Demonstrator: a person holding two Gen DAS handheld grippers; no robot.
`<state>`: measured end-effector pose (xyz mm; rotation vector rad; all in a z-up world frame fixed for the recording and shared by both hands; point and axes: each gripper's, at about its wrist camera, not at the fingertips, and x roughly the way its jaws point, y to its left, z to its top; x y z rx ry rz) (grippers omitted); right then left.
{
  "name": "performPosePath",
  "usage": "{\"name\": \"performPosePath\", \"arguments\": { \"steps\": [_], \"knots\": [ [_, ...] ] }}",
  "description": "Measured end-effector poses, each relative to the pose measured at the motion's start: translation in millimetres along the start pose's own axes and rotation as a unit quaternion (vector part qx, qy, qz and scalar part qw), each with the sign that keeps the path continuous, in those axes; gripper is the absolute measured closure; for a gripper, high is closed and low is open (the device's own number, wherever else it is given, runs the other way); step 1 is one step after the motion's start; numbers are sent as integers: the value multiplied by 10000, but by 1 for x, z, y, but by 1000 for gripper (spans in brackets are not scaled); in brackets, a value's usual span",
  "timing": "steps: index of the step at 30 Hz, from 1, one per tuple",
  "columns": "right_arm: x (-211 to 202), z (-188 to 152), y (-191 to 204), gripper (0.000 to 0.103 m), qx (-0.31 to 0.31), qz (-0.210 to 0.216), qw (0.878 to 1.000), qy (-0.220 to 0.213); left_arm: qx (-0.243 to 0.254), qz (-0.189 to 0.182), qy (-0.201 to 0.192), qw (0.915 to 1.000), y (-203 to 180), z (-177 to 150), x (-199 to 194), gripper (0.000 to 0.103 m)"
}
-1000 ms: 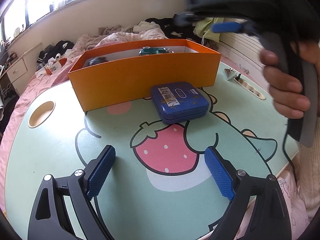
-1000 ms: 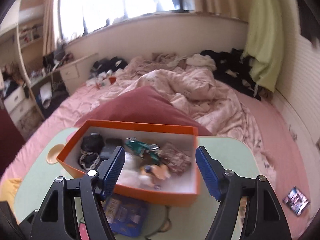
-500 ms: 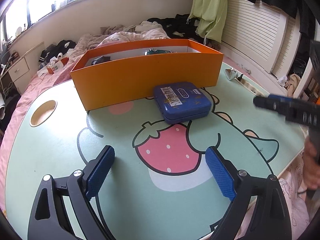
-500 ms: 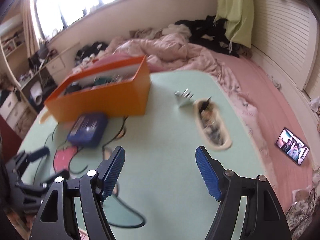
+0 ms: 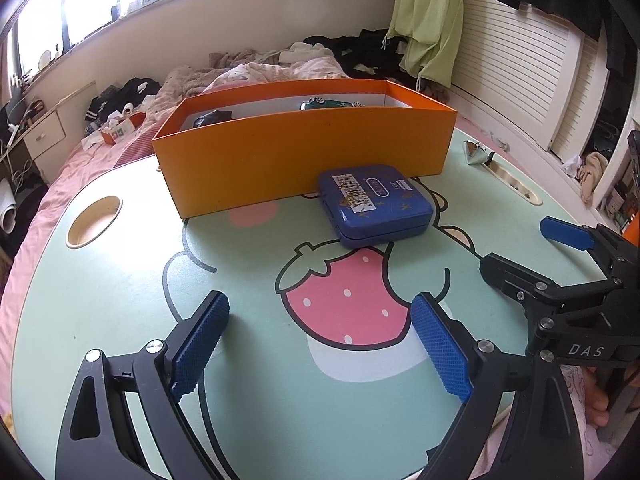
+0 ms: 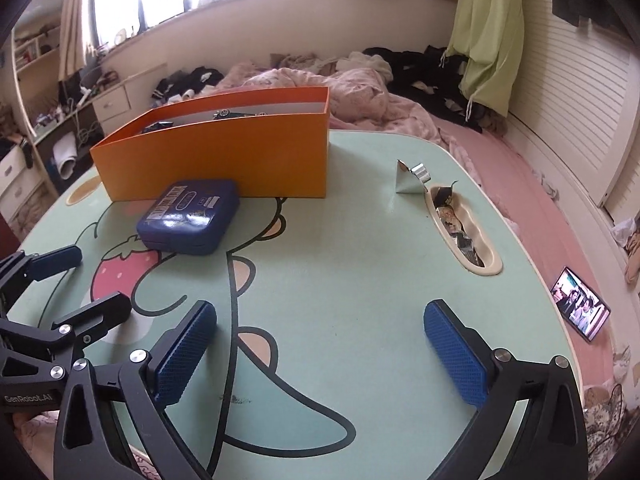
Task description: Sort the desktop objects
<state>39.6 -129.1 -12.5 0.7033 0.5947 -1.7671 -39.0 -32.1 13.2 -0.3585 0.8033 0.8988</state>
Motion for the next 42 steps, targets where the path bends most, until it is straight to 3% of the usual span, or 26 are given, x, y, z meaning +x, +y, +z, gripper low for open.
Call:
{"name": "performPosePath", "arguments": {
  "steps": [42],
  "knots": [
    [1,0,0,0,3,-9,10000,-23,84,-64,0,9999,0,1,0,11]
  ]
}}
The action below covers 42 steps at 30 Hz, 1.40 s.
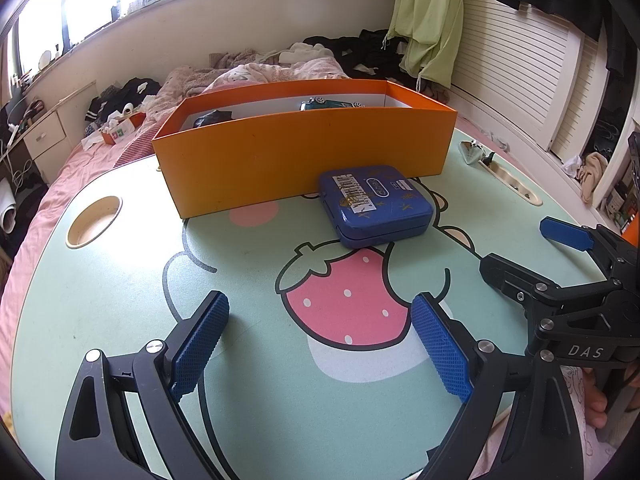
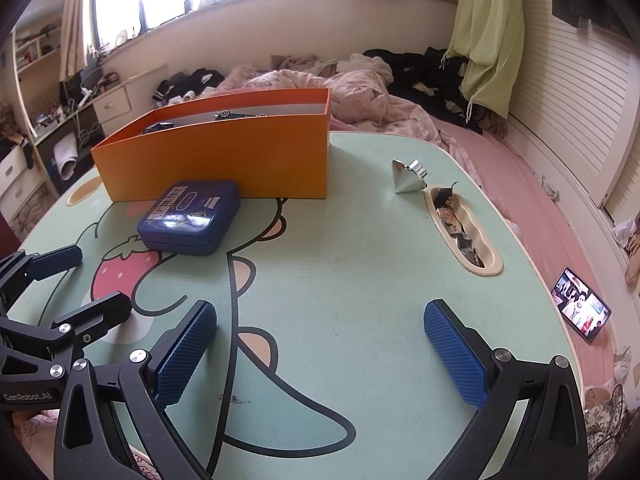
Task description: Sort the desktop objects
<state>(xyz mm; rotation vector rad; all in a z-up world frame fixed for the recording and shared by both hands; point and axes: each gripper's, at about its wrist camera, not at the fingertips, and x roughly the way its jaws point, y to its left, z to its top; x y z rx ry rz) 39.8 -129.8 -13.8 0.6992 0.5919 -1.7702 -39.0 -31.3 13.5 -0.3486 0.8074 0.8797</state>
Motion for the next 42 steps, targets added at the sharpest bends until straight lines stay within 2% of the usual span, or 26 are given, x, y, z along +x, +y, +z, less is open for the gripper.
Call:
{"name": "performPosePath", "arguments": {
  "steps": [7,14,16,20,26,28,31,35,36,37,38,40,42],
  "knots": [
    [0,0,0,0,3,0,10000,-3,11,2,4,10000,1,0,-1,11],
    [0,-1,1,0,2,-3,10000,-8,-52,157,87,9998,4,4,-4,11],
    [0,-1,0,0,6,-1,10000,-10,-72,56,86,9999,6,8,-7,11],
    [0,-1,1,0,7,-6,10000,-7,-241,-55,52,9997,8,28,-10,11],
    [0,-1,1,0,11,-4,10000,-12,-281,-246,408,9985,-8,72,19,11],
    [0,-1,1,0,13,-3,10000,-13,-317,-176,557,9978,-15,81,32,11],
    [0,-1,1,0,16,-6,10000,-12,-134,278,574,9979,-27,83,46,11],
    [1,-2,1,0,17,-8,10000,-11,34,348,928,9951,-34,77,71,11],
    [1,-2,1,0,19,-8,10000,-4,-104,245,886,9957,-30,76,71,11],
    [1,-2,1,0,16,-6,10000,-24,-172,206,902,9956,-27,76,70,16],
    [1,-1,2,0,11,-4,10000,-32,-192,167,863,9959,-24,75,68,27],
    [2,2,4,0,19,12,10000,-27,-192,160,788,9966,-20,70,61,33],
    [1,6,3,1,26,85,10000,-10,-215,-19,722,9972,-16,64,55,33]
  ]
}}
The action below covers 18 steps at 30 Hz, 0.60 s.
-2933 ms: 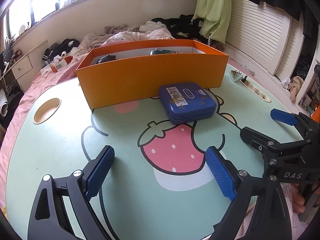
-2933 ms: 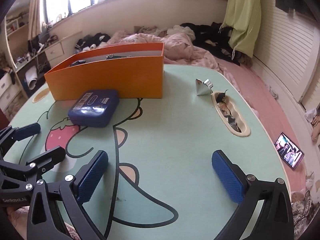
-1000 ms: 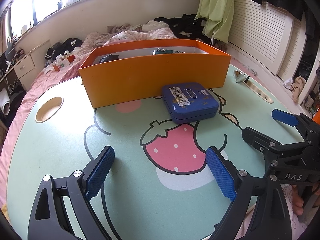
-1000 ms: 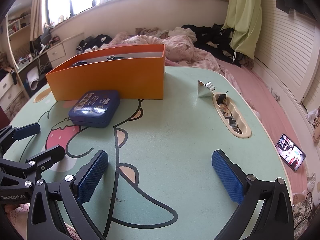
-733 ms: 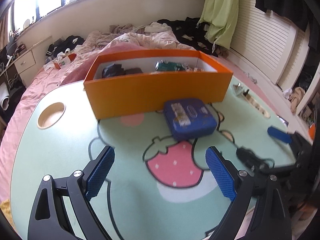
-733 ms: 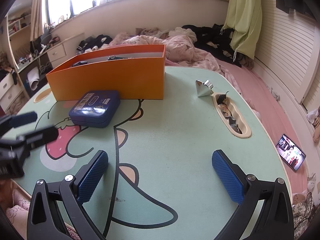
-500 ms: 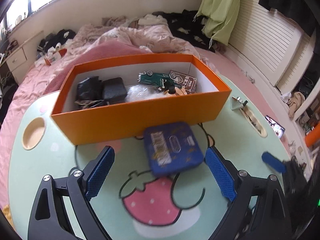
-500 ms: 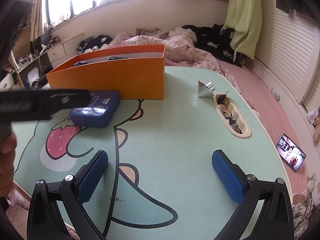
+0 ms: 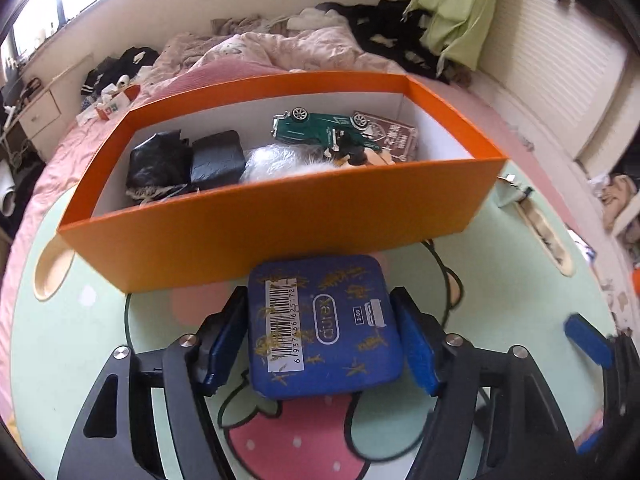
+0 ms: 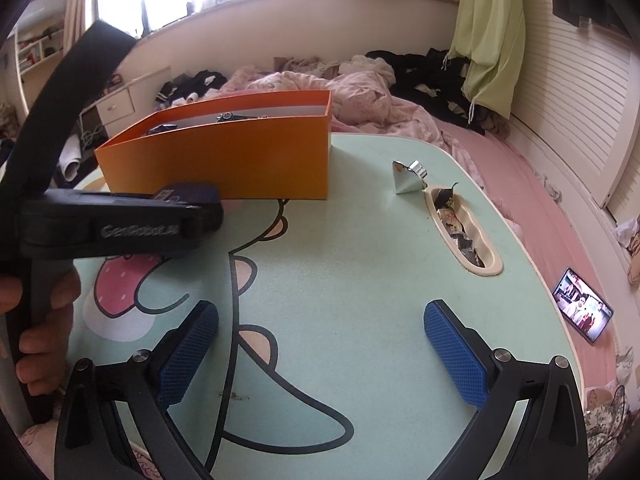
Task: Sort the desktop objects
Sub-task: 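Grasp the blue tin with the left gripper, then lift the blue tin toward the orange box with left while right grasps the silver metal cap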
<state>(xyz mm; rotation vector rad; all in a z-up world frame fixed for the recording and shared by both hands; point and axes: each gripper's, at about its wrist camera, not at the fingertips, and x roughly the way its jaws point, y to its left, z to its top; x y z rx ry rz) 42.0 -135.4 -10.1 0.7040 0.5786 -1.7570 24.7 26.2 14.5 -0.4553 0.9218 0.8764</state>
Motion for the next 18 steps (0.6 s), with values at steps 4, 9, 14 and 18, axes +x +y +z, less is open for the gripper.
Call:
{"name": "performPosePath", "arguments": {
  "steps": [4,9,14,18],
  "knots": [
    [-16,22,-28,11,301,450,9984,-145,-181,-524,-218,9982,18,-20,-26,34],
    [-4,86,-69,18,262,-129,9996,-24,-541,-543,-636,9950,42,-44,-53,34],
    [61,131,-91,45,508,-186,9965,645,-737,-593,-737,9928,57,-50,-59,34],
    [80,135,-89,45,672,404,9932,860,-630,-620,-717,9935,55,-52,-59,34]
  ]
}}
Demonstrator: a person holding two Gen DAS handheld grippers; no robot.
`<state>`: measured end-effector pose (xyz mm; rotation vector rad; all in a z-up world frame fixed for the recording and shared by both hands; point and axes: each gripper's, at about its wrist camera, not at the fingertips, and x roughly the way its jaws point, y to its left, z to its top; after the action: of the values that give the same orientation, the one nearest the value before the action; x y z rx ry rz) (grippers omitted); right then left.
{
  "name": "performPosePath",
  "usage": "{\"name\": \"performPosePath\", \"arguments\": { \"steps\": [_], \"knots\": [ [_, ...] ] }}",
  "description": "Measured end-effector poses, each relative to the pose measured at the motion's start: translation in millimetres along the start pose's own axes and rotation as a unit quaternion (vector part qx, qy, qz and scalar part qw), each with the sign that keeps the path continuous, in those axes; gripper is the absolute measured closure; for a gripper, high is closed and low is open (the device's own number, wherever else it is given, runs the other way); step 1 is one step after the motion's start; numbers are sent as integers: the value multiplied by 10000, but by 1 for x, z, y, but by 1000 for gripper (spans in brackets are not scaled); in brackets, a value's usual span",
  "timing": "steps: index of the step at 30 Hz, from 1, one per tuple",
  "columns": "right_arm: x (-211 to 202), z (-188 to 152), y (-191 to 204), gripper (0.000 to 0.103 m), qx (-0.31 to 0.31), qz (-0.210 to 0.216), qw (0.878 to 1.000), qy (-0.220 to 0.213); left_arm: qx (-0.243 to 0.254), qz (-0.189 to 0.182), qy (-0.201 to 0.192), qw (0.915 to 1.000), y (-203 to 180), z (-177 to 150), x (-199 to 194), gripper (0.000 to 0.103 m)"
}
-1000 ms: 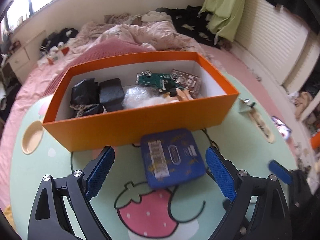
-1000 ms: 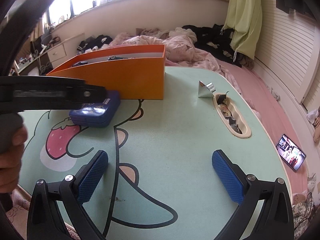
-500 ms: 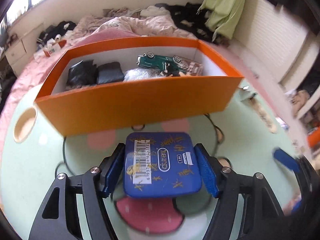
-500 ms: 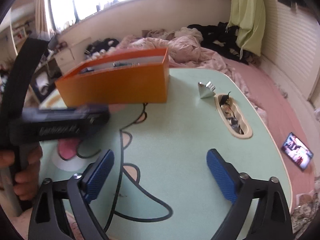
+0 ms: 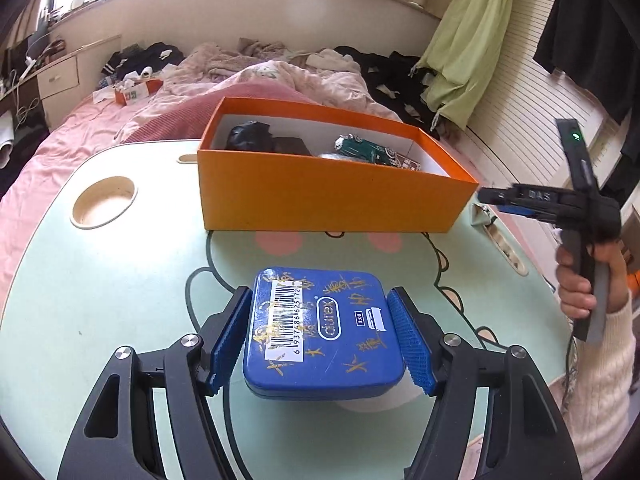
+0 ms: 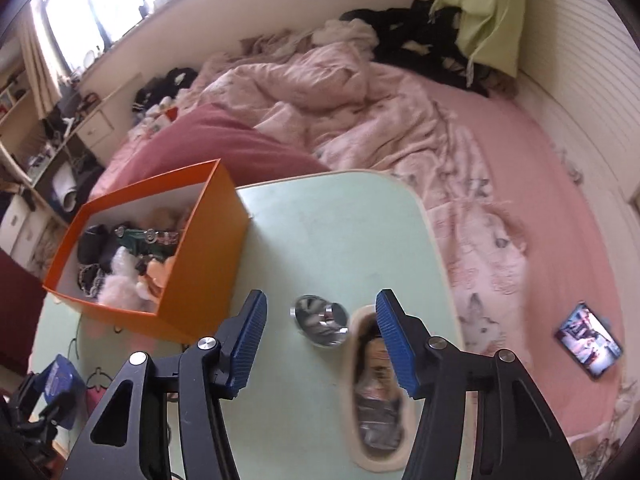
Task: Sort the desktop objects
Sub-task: 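Lift the blue tin toward the orange box with left while right grasps the silver metal cap, then lower the blue tin into the orange box with left while right drops the silver cap in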
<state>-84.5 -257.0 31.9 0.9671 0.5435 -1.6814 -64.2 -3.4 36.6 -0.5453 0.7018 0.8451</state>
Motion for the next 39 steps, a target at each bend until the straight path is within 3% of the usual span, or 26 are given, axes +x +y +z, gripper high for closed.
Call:
{"name": "performPosePath", "arguments": {
  "steps": [2,4,12,16,20,24,27,28,29,30,31,36,39],
  "knots": [
    [11,2,7,49,-90,-311,9995,32,54,-33,37,10000,-1,0,1,34],
    [23,0,10,73,-119,-401,9989,233,100,-49,66,9999,-3,-1,2,34],
    [20,-18,9,74,-53,-195,9995,231,152,-117,12,9998,1,-1,-6,34],
    [-27,-19,25,74,-143,-87,9986,-498,233,-114,-216,9994,3,13,-22,34],
    [-65,-4,60,74,-416,170,9931,-1084,326,12,-649,9974,3,46,-43,34],
    [-73,19,106,74,-796,252,9864,-1417,348,126,-742,9966,2,88,-39,34],
    [-54,32,129,73,-957,312,9864,-1297,291,209,-600,9976,6,121,-13,32],
    [-42,36,136,72,-1036,273,9867,-1219,278,283,-521,9979,9,127,-2,26],
    [-27,38,142,67,-1130,217,9877,-1060,283,459,-418,9977,12,132,13,22],
    [-13,38,144,49,-1167,170,9889,-905,288,578,-381,9972,14,132,20,22],
    [-3,36,146,43,-1184,125,9895,-816,300,762,-347,9960,19,132,30,22],
    [29,17,145,43,-1294,123,9910,-326,558,1349,-115,9892,29,122,58,22],
    [41,12,138,45,-1302,-14,9914,-146,567,1201,261,9908,33,111,74,20]
  ]
}}
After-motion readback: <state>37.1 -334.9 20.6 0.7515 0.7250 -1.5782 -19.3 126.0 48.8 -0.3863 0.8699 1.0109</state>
